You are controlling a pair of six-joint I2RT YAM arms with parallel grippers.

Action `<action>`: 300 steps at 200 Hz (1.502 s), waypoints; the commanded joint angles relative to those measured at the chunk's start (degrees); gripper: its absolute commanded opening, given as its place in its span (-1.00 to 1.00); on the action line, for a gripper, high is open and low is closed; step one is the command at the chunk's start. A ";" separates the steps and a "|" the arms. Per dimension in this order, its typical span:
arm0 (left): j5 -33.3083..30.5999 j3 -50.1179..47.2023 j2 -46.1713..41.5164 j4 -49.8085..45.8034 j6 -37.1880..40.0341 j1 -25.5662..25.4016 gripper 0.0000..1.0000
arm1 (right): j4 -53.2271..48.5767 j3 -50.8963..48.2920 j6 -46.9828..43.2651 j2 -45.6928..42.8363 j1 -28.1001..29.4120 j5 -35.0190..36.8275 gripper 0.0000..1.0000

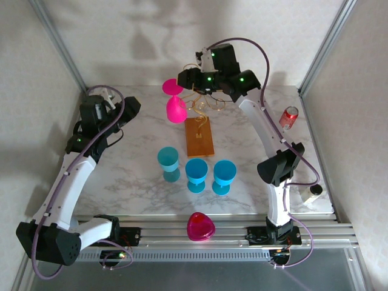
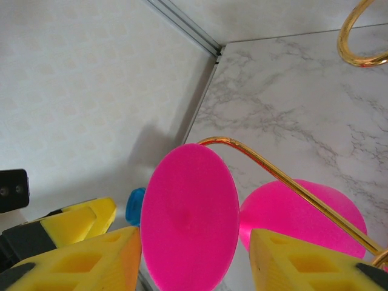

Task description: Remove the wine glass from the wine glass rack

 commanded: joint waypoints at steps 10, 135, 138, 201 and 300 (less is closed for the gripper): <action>0.86 -0.70 -1.34 1.13 -0.14 0.90 0.02 | -0.51 1.79 0.62 1.02 0.20 -1.19 -0.01; 1.22 -1.42 -1.51 1.36 -0.14 1.64 0.01 | -0.38 1.93 1.15 2.06 0.58 -2.31 -0.03; 1.23 -1.41 -1.51 1.32 -0.14 1.70 0.02 | -0.34 1.94 1.23 2.13 0.64 -2.24 -0.03; 1.48 -1.67 -1.68 1.28 -0.19 2.07 0.01 | 0.46 1.98 1.91 2.50 0.77 -3.27 -0.12; 1.73 -1.84 -1.95 1.31 -0.32 2.53 0.02 | 1.00 1.19 2.44 2.68 0.76 -3.20 -0.34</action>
